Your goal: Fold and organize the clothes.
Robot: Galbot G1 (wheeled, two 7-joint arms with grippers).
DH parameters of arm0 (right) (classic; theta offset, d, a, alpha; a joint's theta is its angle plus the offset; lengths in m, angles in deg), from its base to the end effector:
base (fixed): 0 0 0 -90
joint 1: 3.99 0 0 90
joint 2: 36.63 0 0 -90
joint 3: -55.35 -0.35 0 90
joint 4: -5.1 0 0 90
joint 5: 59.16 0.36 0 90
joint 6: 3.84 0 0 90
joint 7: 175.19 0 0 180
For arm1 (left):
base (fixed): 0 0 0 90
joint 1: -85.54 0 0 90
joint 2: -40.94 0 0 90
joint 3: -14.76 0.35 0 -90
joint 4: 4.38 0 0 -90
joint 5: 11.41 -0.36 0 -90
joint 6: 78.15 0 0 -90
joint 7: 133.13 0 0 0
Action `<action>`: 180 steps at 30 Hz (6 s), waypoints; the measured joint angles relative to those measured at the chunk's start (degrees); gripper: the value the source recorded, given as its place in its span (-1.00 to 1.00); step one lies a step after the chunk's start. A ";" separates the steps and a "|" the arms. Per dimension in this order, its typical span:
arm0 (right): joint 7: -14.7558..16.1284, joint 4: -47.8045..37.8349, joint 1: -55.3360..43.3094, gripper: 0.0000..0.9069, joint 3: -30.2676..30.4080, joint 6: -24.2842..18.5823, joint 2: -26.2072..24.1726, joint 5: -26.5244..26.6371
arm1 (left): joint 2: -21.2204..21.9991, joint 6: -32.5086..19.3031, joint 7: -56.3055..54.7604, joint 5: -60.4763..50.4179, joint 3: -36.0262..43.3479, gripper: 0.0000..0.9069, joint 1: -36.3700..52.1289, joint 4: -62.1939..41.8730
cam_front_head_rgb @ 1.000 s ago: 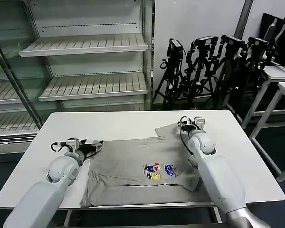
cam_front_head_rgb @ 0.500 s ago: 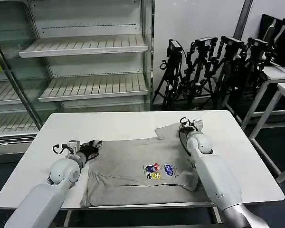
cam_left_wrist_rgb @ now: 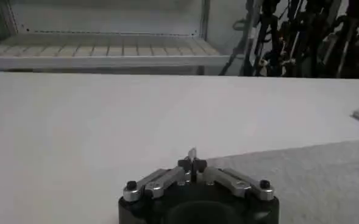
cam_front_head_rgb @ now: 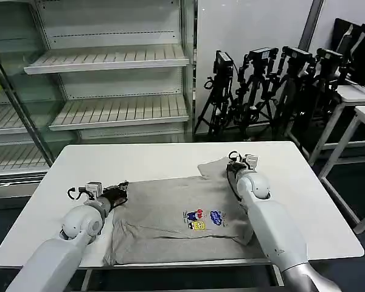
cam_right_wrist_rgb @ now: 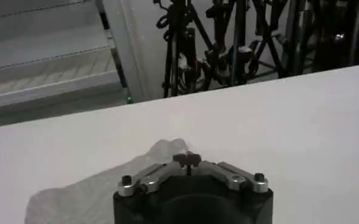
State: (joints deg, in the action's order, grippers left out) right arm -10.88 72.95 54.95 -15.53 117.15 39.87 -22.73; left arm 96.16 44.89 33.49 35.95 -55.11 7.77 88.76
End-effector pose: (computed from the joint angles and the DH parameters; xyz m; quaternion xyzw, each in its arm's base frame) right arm 0.5267 -0.0072 -0.2639 0.0095 -0.9653 -0.0694 0.2518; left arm 0.4023 0.0868 -0.2626 -0.0700 -0.9593 0.0147 0.2730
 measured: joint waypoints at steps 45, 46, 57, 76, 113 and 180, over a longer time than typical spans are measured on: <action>1.78 40.29 32.39 -0.73 -13.53 -10.57 -8.86 -4.72 | -4.49 -0.93 1.60 2.41 -14.74 -0.93 -18.96 26.65; 1.75 40.67 32.94 -0.13 -13.71 -10.39 -8.87 -4.82 | -4.48 -1.05 1.86 2.07 -14.98 -0.93 -19.76 27.12; -1.59 32.74 23.50 1.00 -10.03 -4.05 -6.67 -1.99 | -3.61 -2.01 3.86 -1.05 -15.05 -0.93 -23.55 28.62; -2.96 4.98 0.81 -0.98 -1.27 1.22 -1.22 0.96 | -3.28 -2.14 5.21 -2.29 -15.00 -0.93 -23.78 28.27; -0.92 15.39 6.86 -1.00 -2.86 -5.59 -3.66 0.07 | -3.41 -2.14 5.46 -1.39 -15.98 -0.93 -23.78 29.75; 5.02 60.41 67.66 1.00 -27.76 -23.40 -4.05 -15.98 | 9.86 -4.87 1.64 -10.13 -20.19 1.00 -43.45 37.22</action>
State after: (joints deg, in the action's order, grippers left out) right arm -5.86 133.36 122.61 -43.29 93.75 35.82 -38.71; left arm 106.02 40.02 35.13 25.82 -75.30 -35.68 125.97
